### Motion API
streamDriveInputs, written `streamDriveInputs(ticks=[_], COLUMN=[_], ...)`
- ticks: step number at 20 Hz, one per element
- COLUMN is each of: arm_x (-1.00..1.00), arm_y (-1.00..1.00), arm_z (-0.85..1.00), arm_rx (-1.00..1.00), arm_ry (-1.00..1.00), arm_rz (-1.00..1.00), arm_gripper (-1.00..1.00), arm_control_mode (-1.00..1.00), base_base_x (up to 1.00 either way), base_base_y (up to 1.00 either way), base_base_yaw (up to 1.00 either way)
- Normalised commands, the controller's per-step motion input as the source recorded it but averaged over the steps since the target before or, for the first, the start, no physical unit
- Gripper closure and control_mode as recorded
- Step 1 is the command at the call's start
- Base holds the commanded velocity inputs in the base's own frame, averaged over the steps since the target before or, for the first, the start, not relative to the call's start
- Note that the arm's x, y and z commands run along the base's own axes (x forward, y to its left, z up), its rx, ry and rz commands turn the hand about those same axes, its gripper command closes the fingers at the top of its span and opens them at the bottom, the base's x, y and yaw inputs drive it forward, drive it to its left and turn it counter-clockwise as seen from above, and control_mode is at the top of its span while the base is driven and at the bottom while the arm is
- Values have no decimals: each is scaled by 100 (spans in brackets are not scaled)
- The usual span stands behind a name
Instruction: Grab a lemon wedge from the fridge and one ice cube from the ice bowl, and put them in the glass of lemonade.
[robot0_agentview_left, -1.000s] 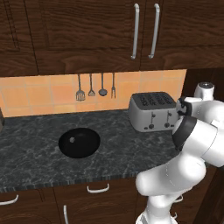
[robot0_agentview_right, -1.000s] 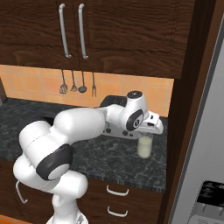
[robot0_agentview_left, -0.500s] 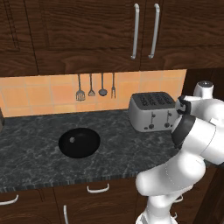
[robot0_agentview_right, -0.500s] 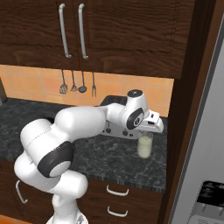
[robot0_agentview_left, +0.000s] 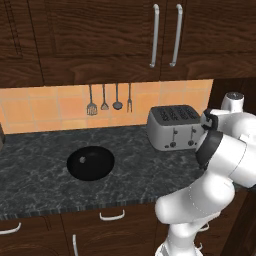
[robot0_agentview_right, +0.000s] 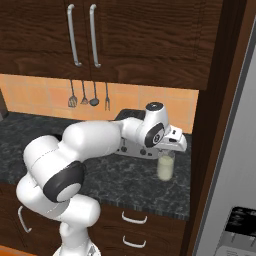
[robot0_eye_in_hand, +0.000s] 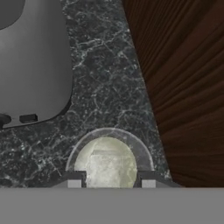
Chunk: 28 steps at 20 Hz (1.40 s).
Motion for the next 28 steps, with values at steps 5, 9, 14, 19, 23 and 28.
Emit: streamDriveInputs(ticks=[5, 9, 14, 19, 23, 28], arm_x=[0, 0, -13, -34, -29, -50], arm_y=[0, 0, 0, 20, 43, 73], arm_z=[0, 1, 16, 17, 24, 11], arm_rx=[0, 0, 1, 0, 0, 0], arm_ry=[0, 0, 0, -7, -12, -15], arm_rz=[0, 0, 0, 0, 0, 0], arm_gripper=[-100, -100, -100, -100, -100, -100], arm_control_mode=[-100, -100, -100, -100, -100, -100], base_base_x=[0, 0, 0, 0, 0, 0], base_base_y=[0, 0, 0, 0, 0, 0], base_base_yaw=[0, 0, 0, 0, 0, 0])
